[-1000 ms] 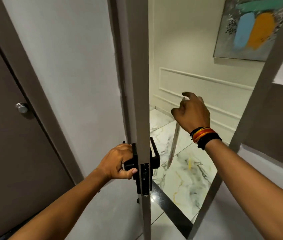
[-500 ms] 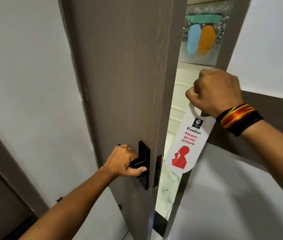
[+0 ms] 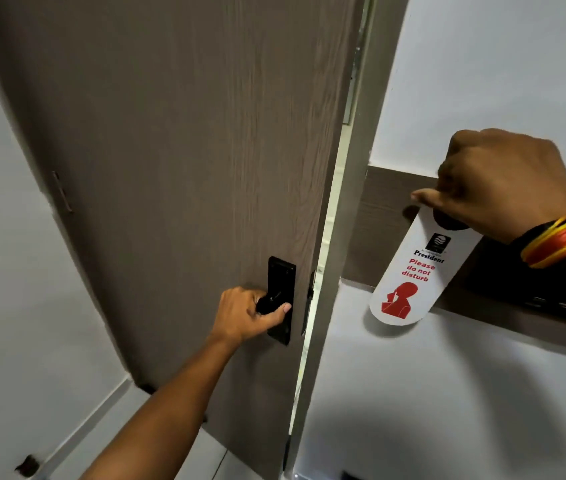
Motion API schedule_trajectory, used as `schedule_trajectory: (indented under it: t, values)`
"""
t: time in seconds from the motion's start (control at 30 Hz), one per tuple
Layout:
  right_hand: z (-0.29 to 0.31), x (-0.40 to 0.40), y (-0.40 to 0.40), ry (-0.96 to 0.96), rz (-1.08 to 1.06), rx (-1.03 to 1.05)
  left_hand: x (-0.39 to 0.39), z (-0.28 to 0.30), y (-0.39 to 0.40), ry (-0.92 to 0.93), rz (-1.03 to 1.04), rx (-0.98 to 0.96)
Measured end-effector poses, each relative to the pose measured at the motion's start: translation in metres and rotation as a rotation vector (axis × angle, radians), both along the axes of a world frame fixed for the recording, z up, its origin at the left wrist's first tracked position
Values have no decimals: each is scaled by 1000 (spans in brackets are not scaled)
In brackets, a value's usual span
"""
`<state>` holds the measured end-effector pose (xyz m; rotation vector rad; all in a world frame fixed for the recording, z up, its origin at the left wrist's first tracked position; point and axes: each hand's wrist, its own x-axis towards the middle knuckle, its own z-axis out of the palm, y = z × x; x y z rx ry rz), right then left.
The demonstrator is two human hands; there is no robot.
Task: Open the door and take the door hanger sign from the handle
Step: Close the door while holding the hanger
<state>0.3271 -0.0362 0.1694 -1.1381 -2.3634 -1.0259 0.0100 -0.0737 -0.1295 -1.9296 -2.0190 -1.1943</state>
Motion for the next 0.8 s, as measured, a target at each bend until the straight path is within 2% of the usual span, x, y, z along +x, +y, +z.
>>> schedule_trajectory:
  t: [0.1,0.2,0.47,0.8]
  values:
    - [0,9,3,21,-26,-10,10,-9,23,-139,10,1]
    - [-2,10,8,23,-31,-17,13,-19,44,-187,12,-4]
    - [-3,4,11,15,-30,-7,17,-21,62,-226,-35,24]
    - [-3,3,12,38,-8,-26,21,-18,80,-163,-14,40]
